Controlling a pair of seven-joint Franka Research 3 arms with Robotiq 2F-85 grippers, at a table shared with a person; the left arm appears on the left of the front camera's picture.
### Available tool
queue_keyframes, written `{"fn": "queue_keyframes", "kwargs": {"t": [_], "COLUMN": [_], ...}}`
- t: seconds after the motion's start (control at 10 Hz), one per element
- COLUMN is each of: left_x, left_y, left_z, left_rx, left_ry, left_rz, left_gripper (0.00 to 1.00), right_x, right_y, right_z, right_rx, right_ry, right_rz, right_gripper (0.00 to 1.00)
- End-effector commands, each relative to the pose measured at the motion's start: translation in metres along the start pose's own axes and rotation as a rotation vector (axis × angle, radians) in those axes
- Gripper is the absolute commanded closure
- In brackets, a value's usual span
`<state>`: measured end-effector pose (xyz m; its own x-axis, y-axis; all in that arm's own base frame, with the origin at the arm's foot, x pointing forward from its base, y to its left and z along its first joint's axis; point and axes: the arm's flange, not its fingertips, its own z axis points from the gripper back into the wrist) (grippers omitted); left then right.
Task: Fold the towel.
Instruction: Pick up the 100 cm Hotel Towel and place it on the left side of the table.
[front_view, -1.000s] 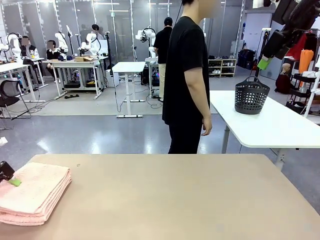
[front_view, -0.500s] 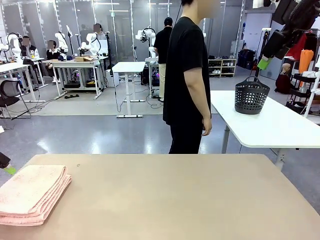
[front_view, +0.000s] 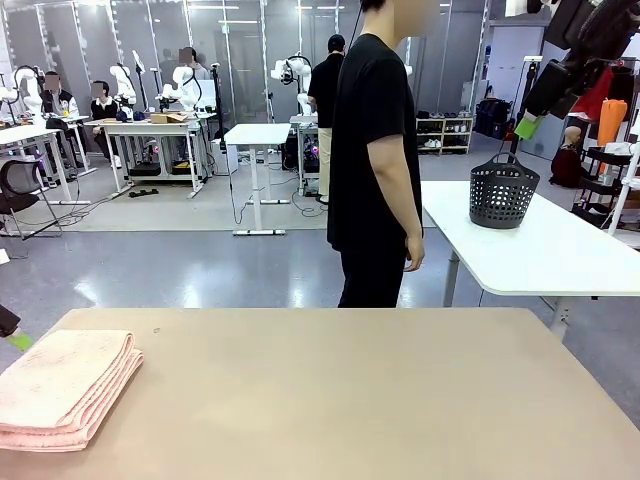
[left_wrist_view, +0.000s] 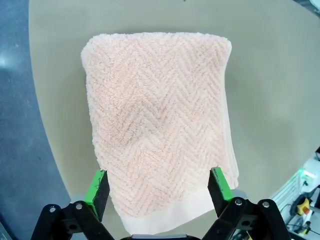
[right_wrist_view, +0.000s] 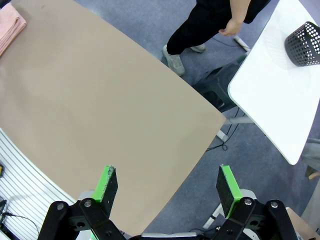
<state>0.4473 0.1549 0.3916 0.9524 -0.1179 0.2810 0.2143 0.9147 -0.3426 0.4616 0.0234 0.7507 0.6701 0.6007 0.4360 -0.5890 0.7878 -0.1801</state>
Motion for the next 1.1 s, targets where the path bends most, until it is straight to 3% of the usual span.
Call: {"fn": "queue_keyframes", "kwargs": {"t": [0.0, 1.0], "left_x": [0.0070, 0.0070], "left_y": [0.0045, 0.0045], "left_z": [0.0000, 0.0000], "left_rx": [-0.004, -0.004], "left_ry": [-0.005, -0.005], "left_rz": [0.003, 0.003], "left_gripper": [0.00, 0.00], "right_x": [0.0008, 0.0008], "right_y": [0.0000, 0.0000], "right_z": [0.0004, 0.0004], "right_rx": [0.004, 0.004], "right_ry": [0.000, 0.000], "right_rz": [-0.004, -0.004], "right_gripper": [0.00, 0.00]}}
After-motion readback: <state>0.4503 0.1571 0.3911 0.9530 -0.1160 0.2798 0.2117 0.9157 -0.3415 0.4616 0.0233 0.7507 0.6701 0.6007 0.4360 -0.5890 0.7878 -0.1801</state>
